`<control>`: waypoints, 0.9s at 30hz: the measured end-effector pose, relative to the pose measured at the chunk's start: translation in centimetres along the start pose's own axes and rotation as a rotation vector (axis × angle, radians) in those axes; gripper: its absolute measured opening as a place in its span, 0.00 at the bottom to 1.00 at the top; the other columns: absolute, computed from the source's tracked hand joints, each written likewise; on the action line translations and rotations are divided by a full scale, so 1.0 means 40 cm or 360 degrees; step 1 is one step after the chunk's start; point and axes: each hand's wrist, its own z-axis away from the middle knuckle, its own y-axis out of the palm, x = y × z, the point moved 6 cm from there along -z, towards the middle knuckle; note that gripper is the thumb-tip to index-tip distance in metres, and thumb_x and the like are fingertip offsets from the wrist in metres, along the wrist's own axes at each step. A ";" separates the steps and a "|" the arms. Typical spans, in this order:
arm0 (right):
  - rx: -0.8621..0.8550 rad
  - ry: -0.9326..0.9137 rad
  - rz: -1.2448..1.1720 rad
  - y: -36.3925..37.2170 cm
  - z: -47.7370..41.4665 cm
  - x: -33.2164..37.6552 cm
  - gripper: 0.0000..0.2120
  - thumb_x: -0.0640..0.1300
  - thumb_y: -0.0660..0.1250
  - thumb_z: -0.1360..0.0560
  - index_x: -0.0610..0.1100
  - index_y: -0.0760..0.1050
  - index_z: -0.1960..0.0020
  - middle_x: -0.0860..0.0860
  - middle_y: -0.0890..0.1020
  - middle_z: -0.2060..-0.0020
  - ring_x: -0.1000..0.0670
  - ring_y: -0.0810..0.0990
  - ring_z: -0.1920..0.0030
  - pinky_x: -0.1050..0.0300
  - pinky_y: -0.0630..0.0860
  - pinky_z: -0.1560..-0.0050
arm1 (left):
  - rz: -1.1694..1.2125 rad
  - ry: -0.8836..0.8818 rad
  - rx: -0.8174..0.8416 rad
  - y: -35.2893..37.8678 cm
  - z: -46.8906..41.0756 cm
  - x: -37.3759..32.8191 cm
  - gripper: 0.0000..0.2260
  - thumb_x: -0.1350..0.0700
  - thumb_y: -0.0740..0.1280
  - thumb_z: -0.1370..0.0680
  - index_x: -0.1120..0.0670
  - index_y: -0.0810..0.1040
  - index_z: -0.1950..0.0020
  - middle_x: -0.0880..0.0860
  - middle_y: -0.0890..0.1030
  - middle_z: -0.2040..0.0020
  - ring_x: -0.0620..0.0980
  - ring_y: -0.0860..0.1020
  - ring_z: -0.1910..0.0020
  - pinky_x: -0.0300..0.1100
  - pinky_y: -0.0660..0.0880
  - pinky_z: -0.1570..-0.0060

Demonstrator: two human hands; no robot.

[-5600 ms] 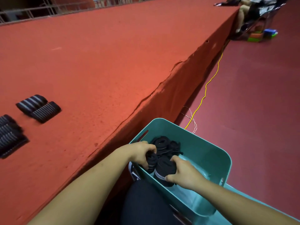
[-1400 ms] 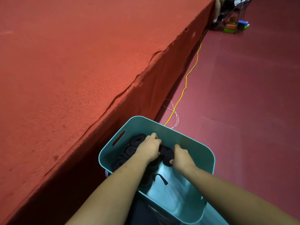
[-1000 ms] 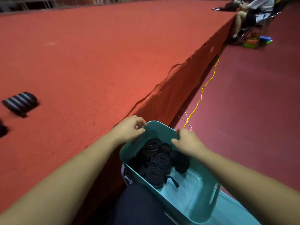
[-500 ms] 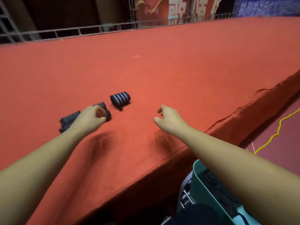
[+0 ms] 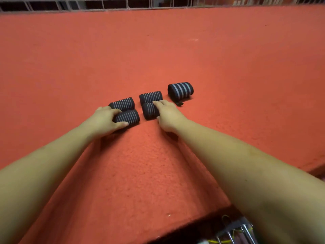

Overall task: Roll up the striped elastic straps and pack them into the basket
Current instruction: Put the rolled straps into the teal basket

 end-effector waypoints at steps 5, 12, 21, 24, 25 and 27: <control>-0.0102 0.0065 0.0226 -0.018 0.001 -0.006 0.24 0.48 0.71 0.25 0.45 0.69 0.32 0.41 0.68 0.38 0.37 0.69 0.37 0.43 0.70 0.37 | 0.0090 -0.0042 0.0001 0.013 0.001 -0.012 0.20 0.48 0.74 0.26 0.56 0.72 0.42 0.58 0.79 0.48 0.57 0.77 0.51 0.46 0.71 0.53; -0.0146 0.0148 -0.0568 -0.131 0.173 -0.027 0.17 0.45 0.73 0.27 0.40 0.72 0.42 0.45 0.81 0.52 0.44 0.79 0.52 0.51 0.73 0.54 | 0.0887 -0.0144 -0.0140 -0.033 0.053 -0.090 0.16 0.57 0.75 0.26 0.55 0.70 0.46 0.50 0.77 0.58 0.46 0.74 0.64 0.39 0.69 0.65; -0.0373 0.0579 -0.0778 -0.367 0.638 -0.306 0.17 0.47 0.78 0.31 0.49 0.70 0.54 0.46 0.83 0.65 0.48 0.78 0.67 0.46 0.78 0.59 | 0.1603 0.0246 0.0372 -0.022 0.194 -0.524 0.25 0.53 0.75 0.40 0.54 0.77 0.44 0.53 0.81 0.54 0.49 0.78 0.55 0.45 0.73 0.50; -0.0457 0.0771 -0.0683 -0.440 0.823 -0.403 0.15 0.46 0.78 0.30 0.48 0.74 0.51 0.49 0.81 0.64 0.52 0.75 0.68 0.54 0.73 0.62 | 0.1633 0.0397 0.0549 0.023 0.249 -0.718 0.20 0.56 0.74 0.37 0.53 0.75 0.47 0.52 0.79 0.56 0.49 0.77 0.58 0.42 0.72 0.55; -0.0490 0.0834 -0.0647 -0.457 0.885 -0.433 0.15 0.46 0.78 0.30 0.47 0.75 0.50 0.50 0.80 0.63 0.53 0.75 0.67 0.56 0.71 0.63 | 0.1634 0.0453 0.0601 0.042 0.270 -0.785 0.19 0.57 0.74 0.36 0.53 0.74 0.48 0.52 0.79 0.57 0.48 0.76 0.59 0.40 0.72 0.58; -0.0561 0.0973 -0.0594 -0.472 1.001 -0.489 0.15 0.45 0.79 0.31 0.46 0.76 0.49 0.51 0.80 0.61 0.54 0.74 0.66 0.58 0.69 0.64 | 0.1668 0.0498 0.0661 0.089 0.310 -0.900 0.19 0.63 0.75 0.30 0.54 0.72 0.43 0.52 0.78 0.55 0.46 0.76 0.61 0.34 0.71 0.65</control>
